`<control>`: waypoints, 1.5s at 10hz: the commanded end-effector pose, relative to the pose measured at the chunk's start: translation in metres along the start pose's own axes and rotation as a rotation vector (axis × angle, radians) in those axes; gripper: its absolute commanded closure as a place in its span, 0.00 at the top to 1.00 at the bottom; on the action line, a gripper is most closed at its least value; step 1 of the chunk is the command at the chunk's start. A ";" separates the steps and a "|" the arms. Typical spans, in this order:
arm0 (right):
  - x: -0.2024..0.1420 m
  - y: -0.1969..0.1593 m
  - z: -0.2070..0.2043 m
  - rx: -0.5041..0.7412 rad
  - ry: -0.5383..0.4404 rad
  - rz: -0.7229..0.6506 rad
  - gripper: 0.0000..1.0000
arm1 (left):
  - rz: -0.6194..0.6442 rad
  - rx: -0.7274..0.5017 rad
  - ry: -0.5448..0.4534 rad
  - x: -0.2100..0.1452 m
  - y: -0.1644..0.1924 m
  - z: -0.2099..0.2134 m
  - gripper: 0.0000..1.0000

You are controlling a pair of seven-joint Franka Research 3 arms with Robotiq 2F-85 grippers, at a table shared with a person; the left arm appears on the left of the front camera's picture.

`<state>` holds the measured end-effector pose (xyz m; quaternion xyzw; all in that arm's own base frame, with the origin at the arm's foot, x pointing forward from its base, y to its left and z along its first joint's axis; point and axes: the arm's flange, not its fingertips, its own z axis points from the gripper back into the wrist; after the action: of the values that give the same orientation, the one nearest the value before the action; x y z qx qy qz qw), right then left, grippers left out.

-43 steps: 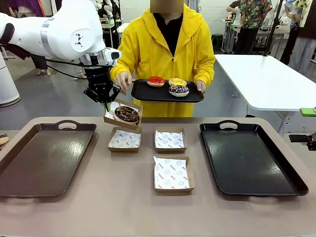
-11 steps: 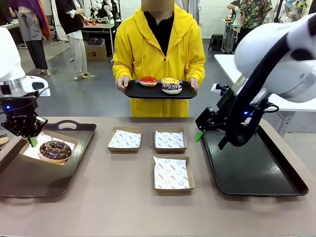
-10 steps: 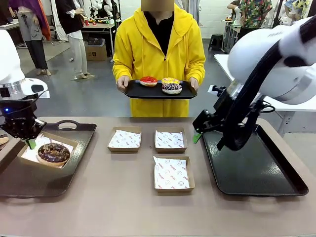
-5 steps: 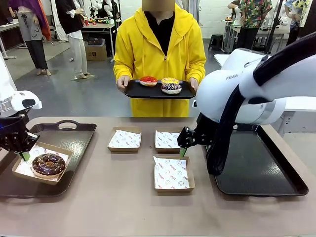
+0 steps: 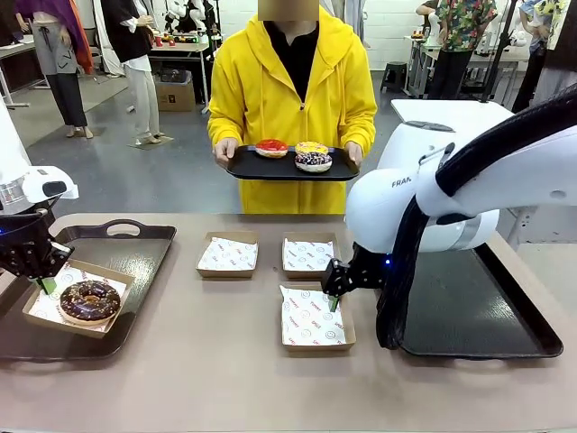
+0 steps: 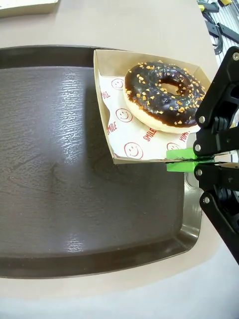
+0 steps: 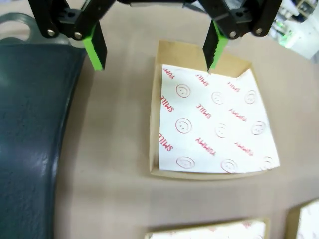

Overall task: Individually package the donuts and arrange them on the tray.
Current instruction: Place the picked Paper togo box on the Handle tray while simultaneously picking up another Paper togo box from the table with the other hand.

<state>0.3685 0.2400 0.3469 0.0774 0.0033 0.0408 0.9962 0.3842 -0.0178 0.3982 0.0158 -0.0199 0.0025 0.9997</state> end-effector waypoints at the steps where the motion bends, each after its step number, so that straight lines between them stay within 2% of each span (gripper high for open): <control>1: 0.005 0.018 -0.006 -0.072 -0.003 -0.020 1.00 | -0.007 0.004 -0.001 -0.001 0.001 0.002 0.01; 4: 0.014 0.030 -0.013 -0.137 0.016 -0.072 1.00 | -0.007 0.004 -0.001 -0.001 0.001 0.002 0.01; 5: 0.015 0.031 -0.011 -0.118 0.004 -0.140 1.00 | -0.007 0.004 -0.001 -0.001 0.001 0.002 0.01; 6: 0.004 0.016 -0.011 -0.098 0.004 -0.030 1.00 | -0.007 0.004 -0.001 -0.001 0.001 0.002 0.01; 11: 0.007 0.019 -0.011 -0.100 0.007 -0.052 1.00 | 0.000 0.000 0.000 0.000 0.000 0.000 0.01; 15: 0.014 0.027 -0.028 -0.153 -0.009 -0.091 1.00 | 0.049 -0.013 -0.041 0.006 -0.002 -0.008 0.01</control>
<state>0.3740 0.2619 0.3297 0.0149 0.0097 0.0109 0.9998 0.3883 -0.0176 0.3972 0.0131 -0.0314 0.0123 0.9993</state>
